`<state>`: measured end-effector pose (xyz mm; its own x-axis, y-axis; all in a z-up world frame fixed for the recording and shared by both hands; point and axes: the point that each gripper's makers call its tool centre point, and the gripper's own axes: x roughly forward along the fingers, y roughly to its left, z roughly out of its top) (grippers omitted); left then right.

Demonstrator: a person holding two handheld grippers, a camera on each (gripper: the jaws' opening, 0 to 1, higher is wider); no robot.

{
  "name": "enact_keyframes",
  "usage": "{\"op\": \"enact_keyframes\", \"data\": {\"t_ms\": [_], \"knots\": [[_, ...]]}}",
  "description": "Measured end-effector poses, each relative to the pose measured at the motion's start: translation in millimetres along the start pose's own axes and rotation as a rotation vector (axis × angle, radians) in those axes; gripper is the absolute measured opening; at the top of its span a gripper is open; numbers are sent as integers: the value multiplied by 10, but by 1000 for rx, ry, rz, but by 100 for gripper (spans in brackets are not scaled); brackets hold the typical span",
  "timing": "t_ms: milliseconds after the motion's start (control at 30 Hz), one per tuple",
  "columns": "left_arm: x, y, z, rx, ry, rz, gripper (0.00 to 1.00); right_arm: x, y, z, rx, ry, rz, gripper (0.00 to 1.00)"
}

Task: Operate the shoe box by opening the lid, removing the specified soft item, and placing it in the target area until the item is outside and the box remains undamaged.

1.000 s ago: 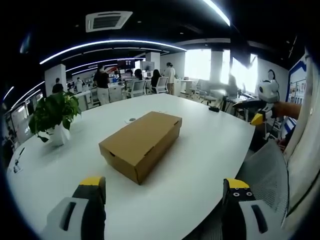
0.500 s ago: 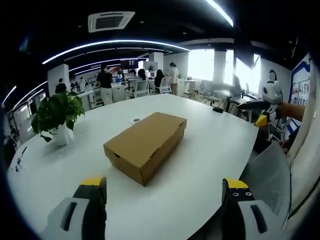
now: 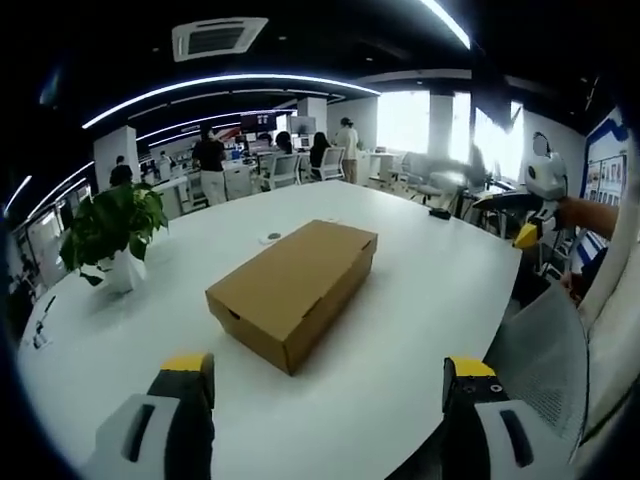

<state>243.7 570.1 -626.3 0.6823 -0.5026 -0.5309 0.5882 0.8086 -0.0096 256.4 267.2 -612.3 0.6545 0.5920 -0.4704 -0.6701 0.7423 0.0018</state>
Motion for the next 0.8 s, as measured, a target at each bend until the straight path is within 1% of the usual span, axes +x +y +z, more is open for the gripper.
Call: {"op": "enact_keyframes", "data": {"t_ms": [200,333,567,800], "knots": [[92,-37,45,6,12,1,95,78,-23,19,-16,16,25,96],[157,-39,55,5,21,9,95,138,-28,35,-30,29,55,96],[271,-22,16,-5,43,23,94,254,-88,17,-44,58,94,96],[353,-25,0,-5,56,18,93,368,-177,37,-55,64,111,96]]}}
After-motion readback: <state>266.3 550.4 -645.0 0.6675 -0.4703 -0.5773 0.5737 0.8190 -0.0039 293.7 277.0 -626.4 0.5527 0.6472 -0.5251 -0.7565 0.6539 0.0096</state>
